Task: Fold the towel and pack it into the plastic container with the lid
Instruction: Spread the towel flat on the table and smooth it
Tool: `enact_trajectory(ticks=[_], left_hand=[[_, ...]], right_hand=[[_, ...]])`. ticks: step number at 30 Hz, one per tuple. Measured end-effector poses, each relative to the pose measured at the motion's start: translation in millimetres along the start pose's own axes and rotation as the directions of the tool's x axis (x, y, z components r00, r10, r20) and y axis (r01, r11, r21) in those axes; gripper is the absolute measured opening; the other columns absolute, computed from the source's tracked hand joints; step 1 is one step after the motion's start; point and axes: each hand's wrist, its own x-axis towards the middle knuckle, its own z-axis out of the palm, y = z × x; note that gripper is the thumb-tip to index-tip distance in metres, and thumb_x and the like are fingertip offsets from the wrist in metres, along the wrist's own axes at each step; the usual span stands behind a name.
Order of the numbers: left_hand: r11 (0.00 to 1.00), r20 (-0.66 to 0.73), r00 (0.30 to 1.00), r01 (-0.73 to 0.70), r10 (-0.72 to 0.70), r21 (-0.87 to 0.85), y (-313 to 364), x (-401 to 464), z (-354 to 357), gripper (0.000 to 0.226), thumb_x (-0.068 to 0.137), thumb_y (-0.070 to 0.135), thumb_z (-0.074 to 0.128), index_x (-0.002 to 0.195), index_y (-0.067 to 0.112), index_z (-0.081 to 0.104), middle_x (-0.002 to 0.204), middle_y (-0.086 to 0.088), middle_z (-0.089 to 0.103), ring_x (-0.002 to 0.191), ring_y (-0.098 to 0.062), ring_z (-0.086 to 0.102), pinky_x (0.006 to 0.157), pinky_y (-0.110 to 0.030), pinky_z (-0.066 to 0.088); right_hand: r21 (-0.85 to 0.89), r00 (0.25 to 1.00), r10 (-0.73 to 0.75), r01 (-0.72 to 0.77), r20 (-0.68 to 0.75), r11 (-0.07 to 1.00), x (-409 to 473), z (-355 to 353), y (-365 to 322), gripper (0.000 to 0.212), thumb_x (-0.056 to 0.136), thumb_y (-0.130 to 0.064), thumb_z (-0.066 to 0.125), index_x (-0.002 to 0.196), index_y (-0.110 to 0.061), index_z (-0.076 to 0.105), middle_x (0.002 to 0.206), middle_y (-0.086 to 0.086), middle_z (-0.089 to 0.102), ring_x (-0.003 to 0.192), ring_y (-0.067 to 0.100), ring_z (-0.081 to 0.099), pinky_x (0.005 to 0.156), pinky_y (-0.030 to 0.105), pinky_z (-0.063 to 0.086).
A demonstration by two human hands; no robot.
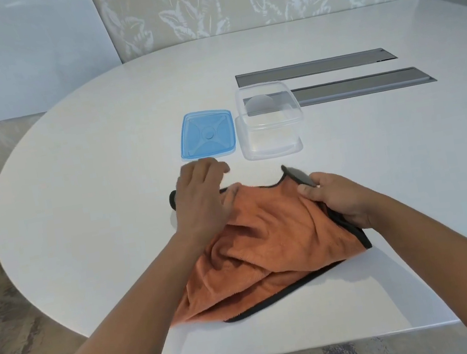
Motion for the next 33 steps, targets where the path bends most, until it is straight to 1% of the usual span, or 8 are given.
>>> enact_trajectory(ticks=[2, 7, 9, 12, 18, 25, 29, 33], left_hand=[[0.993, -0.028, 0.994, -0.109, 0.108, -0.033, 10, -9, 4, 0.016, 0.089, 0.028, 0.074, 0.097, 0.018, 0.064, 0.098, 0.0, 0.062, 0.09, -0.022, 0.053, 0.073, -0.029, 0.038], [0.985, 0.364, 0.931, 0.029, 0.036, -0.172, 20, -26, 17, 0.024, 0.093, 0.056, 0.057, 0.084, 0.034, 0.062, 0.072, 0.019, 0.052, 0.07, -0.002, 0.048, 0.059, -0.026, 0.039], [0.98, 0.492, 0.87, 0.075, 0.026, -0.185, 17, -31, 23, 0.039, 0.091, 0.065, 0.054, 0.109, 0.036, 0.071, 0.088, 0.021, 0.056, 0.088, -0.007, 0.055, 0.075, -0.031, 0.046], [0.988, 0.633, 0.772, 0.134, -0.055, -0.079, 11, -36, 30, 0.073, 0.083, 0.083, 0.041, 0.143, 0.044, 0.053, 0.125, 0.017, 0.046, 0.127, -0.013, 0.036, 0.102, -0.038, 0.027], [0.975, 0.703, 0.679, 0.191, -0.213, 0.111, 9, -29, 45, 0.087, 0.079, 0.094, 0.015, 0.156, 0.053, 0.013, 0.167, 0.002, 0.013, 0.157, -0.025, -0.005, 0.118, -0.061, -0.013], [0.925, 0.633, 0.675, 0.294, -0.379, 0.24, 3, -19, 57, 0.092, 0.08, 0.093, 0.007, 0.159, 0.046, -0.001, 0.172, 0.001, 0.006, 0.157, -0.03, -0.007, 0.115, -0.067, -0.011], [0.896, 0.588, 0.677, 0.346, -0.444, 0.278, 2, -20, 62, 0.1, 0.078, 0.094, 0.004, 0.161, 0.038, 0.002, 0.172, 0.001, 0.006, 0.157, -0.03, -0.005, 0.114, -0.068, -0.012], [0.88, 0.555, 0.684, 0.377, -0.474, 0.288, 2, -20, 64, 0.102, 0.078, 0.095, 0.004, 0.161, 0.036, 0.008, 0.172, 0.0, 0.009, 0.157, -0.03, -0.004, 0.114, -0.069, -0.011]], right_hand=[[0.069, 0.992, -0.022, 0.03, -0.12, 0.997, 4, -5, 2, 0.022, 0.101, -0.032, 0.063, 0.115, -0.015, 0.066, 0.105, 0.009, 0.075, 0.086, 0.022, 0.073, 0.075, 0.039, 0.06], [0.203, 0.965, 0.016, 0.039, -0.262, 0.978, 10, -13, 2, 0.018, 0.1, -0.028, 0.064, 0.116, -0.019, 0.067, 0.108, 0.005, 0.076, 0.092, 0.022, 0.075, 0.07, 0.035, 0.059], [0.285, 0.962, 0.055, 0.024, -0.266, 0.958, 10, -14, 1, 0.018, 0.099, -0.026, 0.066, 0.114, -0.017, 0.067, 0.105, 0.006, 0.077, 0.087, 0.02, 0.076, 0.066, 0.035, 0.06], [0.362, 0.976, 0.096, -0.019, -0.195, 0.932, 8, -15, 3, 0.024, 0.094, -0.019, 0.072, 0.116, -0.011, 0.066, 0.099, 0.01, 0.077, 0.081, 0.023, 0.076, 0.071, 0.041, 0.062], [0.378, 0.993, 0.079, -0.041, -0.086, 0.925, 6, -23, 2, 0.048, 0.083, -0.016, 0.082, 0.126, -0.019, 0.062, 0.104, 0.01, 0.079, 0.085, 0.027, 0.078, 0.067, 0.041, 0.061], [0.003, 0.99, 0.126, -0.126, 0.057, 0.992, -4, -31, -6, 0.115, 0.056, -0.05, 0.099, 0.146, -0.061, 0.027, 0.13, -0.005, 0.064, 0.109, 0.03, 0.07, 0.086, 0.054, 0.059], [-0.218, 0.982, 0.128, -0.097, 0.137, 0.971, -17, -35, -11, 0.134, 0.049, -0.06, 0.098, 0.145, -0.069, 0.006, 0.132, -0.01, 0.054, 0.111, 0.023, 0.065, 0.066, 0.028, 0.06], [-0.407, 0.964, 0.13, -0.025, 0.233, 0.913, -26, -38, -10, 0.151, 0.049, -0.059, 0.099, 0.149, -0.063, -0.014, 0.152, -0.021, 0.021, 0.136, 0.012, 0.035, 0.091, 0.025, 0.049]])
